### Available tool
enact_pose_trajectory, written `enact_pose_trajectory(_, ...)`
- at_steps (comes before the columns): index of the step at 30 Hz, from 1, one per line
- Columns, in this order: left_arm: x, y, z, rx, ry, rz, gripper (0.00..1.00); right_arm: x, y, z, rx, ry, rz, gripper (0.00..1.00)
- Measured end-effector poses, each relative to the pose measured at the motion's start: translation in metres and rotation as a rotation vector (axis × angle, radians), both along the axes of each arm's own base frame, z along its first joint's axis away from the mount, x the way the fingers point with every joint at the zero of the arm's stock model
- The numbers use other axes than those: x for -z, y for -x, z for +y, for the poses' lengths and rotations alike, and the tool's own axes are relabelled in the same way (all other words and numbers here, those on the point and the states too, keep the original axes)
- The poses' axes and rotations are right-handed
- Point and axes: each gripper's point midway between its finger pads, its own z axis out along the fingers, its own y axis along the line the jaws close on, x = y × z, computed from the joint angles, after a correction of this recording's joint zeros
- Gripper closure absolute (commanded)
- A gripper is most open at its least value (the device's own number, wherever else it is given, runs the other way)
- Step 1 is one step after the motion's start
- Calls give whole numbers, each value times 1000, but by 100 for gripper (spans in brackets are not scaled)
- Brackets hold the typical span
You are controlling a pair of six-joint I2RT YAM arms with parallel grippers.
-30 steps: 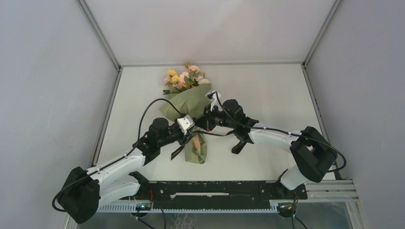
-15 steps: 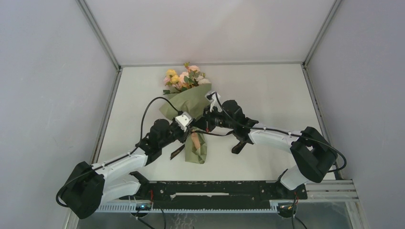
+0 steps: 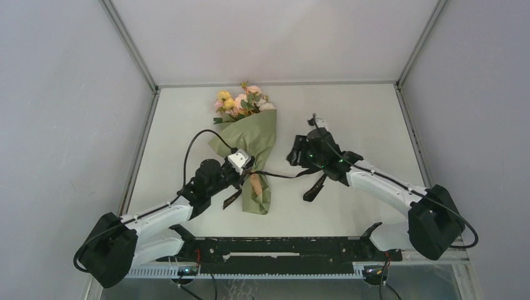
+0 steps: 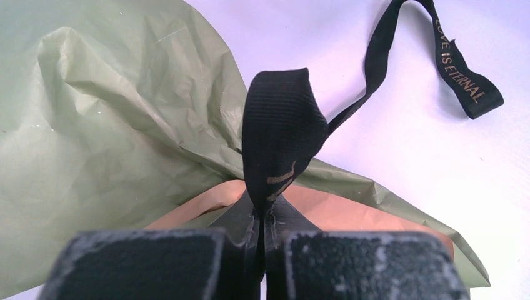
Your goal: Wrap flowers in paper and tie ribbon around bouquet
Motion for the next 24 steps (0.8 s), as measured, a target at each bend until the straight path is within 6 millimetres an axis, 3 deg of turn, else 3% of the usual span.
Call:
enact_pose_trajectory(2,1,1,0,1,2,-2,100,18,1,-41,146,108,78,35)
enact_pose_trajectory(4,0,1,1,0,7,-9,100,36,16,-65,220,196,158,34)
enact_pose_trajectory(9,-3,3,2,0,19,-26,100,76,68,-85,233,353,342,33)
enact_pose_trajectory(12,-3,4,3,0,21,-30,100,91,82,-87,226,399,403,35)
enact_pose_trajectory(14,-4,4,3,0,23,-32,100,99,85,-88,227,421,432,45)
enact_pose_trajectory(17,-4,5,4,0,24,-34,100,112,90,-89,210,457,473,89)
enact_pose_trajectory(18,-4,6,4,1,24,-35,100,115,92,-89,198,462,484,100)
enact_pose_trajectory(24,-4,5,4,4,22,-49,100,111,83,-87,113,390,513,100)
